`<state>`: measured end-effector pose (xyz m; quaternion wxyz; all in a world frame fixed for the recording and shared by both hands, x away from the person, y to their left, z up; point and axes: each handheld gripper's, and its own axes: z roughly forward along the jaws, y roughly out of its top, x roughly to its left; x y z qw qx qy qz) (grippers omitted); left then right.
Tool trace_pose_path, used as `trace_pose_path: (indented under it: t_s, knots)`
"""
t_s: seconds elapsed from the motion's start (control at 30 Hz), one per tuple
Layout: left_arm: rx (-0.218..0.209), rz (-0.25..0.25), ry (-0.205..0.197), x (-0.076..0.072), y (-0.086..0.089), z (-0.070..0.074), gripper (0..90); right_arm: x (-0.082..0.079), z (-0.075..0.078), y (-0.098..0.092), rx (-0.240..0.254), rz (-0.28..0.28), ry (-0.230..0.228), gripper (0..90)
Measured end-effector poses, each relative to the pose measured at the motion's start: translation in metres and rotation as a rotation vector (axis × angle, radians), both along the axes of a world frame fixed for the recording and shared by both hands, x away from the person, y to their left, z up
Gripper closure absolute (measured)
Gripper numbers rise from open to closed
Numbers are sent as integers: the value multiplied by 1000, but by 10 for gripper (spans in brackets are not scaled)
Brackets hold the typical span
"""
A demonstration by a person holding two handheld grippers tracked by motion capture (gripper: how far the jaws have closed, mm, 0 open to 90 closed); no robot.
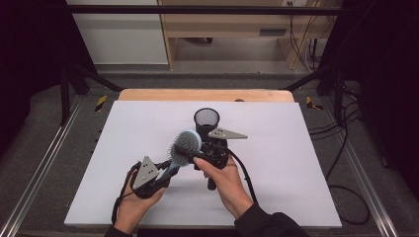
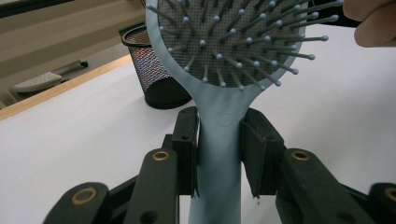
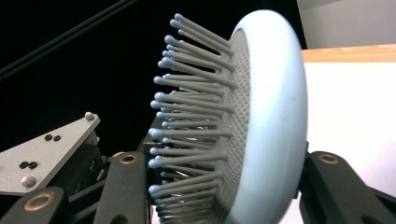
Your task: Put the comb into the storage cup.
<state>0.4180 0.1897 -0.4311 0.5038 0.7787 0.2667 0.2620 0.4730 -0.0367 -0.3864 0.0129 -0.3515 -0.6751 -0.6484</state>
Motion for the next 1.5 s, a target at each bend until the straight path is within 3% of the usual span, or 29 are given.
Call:
trace_pose_path:
  t_s: [0.13,0.33,0.4,0.6,0.8,1.0,1.13,1.3,1.5]
  knots:
    - [-26,17,-1,0,1,-1,653,0,1,0,2,-3,0,523]
    - [-30,38,-38,1,2,-2,492,4,2,-5,15,-23,8,525]
    - [-54,27,-37,0,2,-2,443,7,3,-9,12,-39,6,525]
    - [-69,45,-36,0,8,-2,319,17,3,-23,17,-80,19,525]
    - [-81,133,-48,-1,31,1,218,26,5,-36,9,-116,19,525]
    - [-146,221,-40,-11,62,4,143,32,12,-48,11,-147,14,524]
    - [-160,268,-22,-18,78,-1,111,36,18,-55,18,-170,6,523]
    - [-188,297,-9,-13,85,-4,86,42,29,-64,29,-203,-7,522]
    - [-192,318,-9,-12,87,-6,46,47,39,-74,28,-232,-14,521]
